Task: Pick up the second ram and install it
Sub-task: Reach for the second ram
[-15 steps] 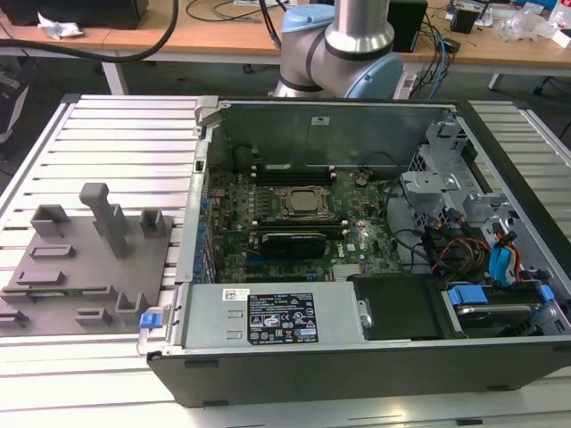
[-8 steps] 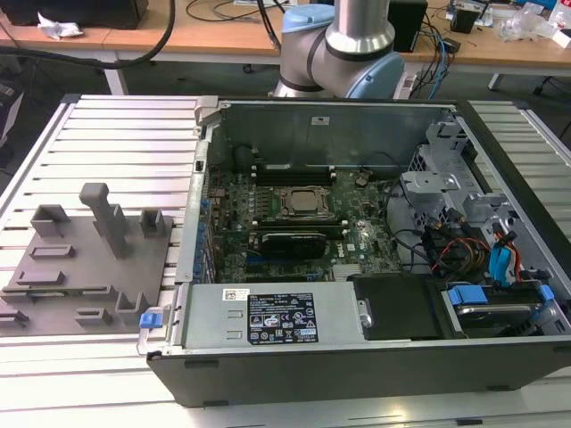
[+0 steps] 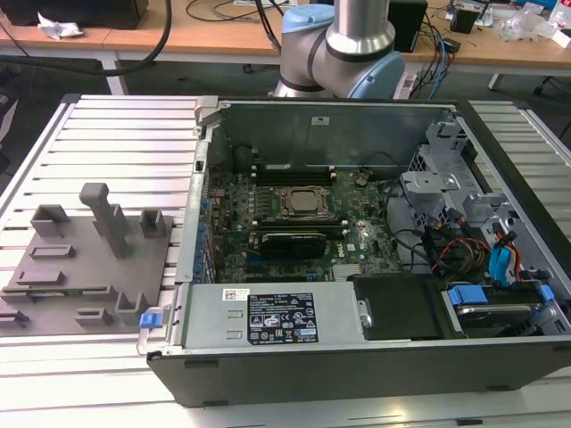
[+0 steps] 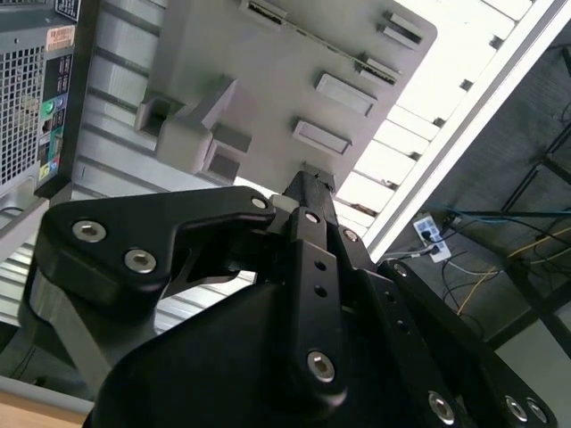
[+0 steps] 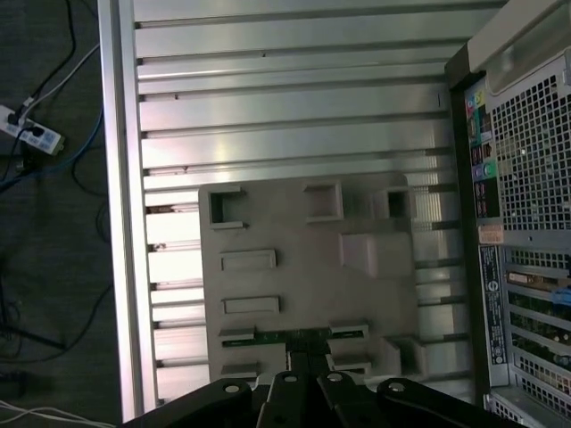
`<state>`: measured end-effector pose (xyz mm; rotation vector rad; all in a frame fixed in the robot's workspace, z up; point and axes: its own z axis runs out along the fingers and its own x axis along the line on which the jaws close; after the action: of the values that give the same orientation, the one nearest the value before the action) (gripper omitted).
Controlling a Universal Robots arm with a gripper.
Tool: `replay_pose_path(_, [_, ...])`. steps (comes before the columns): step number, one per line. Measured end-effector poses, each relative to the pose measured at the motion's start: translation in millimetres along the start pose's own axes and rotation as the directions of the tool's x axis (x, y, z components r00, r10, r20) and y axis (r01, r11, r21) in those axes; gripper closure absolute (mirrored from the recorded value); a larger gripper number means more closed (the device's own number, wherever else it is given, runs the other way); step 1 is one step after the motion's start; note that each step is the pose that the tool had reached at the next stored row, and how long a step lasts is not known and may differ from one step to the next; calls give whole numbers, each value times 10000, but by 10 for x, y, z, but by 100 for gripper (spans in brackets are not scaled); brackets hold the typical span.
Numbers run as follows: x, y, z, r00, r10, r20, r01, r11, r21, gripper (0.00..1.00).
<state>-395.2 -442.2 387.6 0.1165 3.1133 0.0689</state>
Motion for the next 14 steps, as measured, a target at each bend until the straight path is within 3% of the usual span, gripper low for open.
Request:
replay_pose_path(7, [-1,-134,3,10000,0,1,0,10000,0,89])
replay_pose_path(11, [-12,-303,2,10000,0,0,0,10000,0,89])
replay_pose_path(14, [-14,-331,2,10000,1,1,-1,10000,0,89])
